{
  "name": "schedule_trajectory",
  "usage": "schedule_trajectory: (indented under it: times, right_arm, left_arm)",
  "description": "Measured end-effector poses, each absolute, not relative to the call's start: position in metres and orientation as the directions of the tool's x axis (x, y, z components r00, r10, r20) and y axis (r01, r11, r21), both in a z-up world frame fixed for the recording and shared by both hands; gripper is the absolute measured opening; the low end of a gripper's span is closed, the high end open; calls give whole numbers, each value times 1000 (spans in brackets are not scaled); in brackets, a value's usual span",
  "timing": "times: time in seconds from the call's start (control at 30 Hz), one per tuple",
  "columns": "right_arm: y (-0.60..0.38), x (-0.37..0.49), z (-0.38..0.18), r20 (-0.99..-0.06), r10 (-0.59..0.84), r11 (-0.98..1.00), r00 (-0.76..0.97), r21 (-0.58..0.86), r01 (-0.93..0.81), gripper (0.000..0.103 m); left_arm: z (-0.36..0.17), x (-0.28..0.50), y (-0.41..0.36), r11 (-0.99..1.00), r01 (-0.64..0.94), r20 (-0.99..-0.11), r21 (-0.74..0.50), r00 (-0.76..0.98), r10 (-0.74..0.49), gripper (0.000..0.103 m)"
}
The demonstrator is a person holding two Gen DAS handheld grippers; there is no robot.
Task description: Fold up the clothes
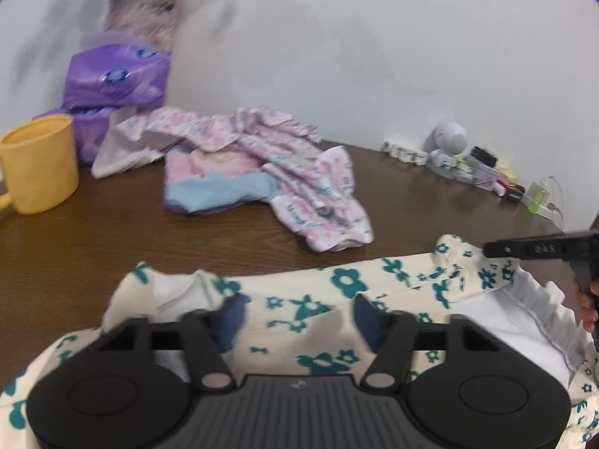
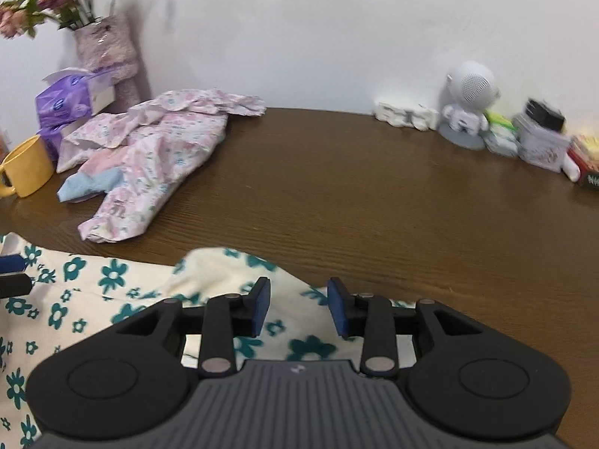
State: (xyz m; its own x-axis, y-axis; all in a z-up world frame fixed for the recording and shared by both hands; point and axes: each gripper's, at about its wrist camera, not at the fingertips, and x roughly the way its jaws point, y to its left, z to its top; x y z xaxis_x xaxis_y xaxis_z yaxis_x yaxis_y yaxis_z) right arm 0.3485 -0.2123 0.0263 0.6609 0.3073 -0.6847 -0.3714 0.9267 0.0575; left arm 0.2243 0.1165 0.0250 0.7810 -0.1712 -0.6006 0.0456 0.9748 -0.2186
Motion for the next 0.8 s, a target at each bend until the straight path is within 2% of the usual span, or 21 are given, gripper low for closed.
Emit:
schedule_trajectory:
  times: [0.1,0.17,0.63,0.73,0.8]
  right_arm:
    - [-220,348,20,-683,305,931,664,68,-358,33]
    - [-223,346,16,-684,301,933,664,68,-353,33]
    - [-215,337,6,-657,265,931,706,-16,-365,32]
    - [-214,335,9,-658,248,937,711,-23,-348,33]
    - [-213,327,17,-648,232,943,726,-35,-332,36]
  left_arm:
    - [20,228,128,967,-4,-609,-254,777,-157,43]
    - [19,228,132,967,-31,-609,-253,782,-134,35]
    - [18,226,138,958,-41,-596,-284,790,-143,35]
    - [19,226,140,953,-43,-593,-301,790,-152,38]
    - [23,225,143,946,-54,-591,-320,792,-155,50]
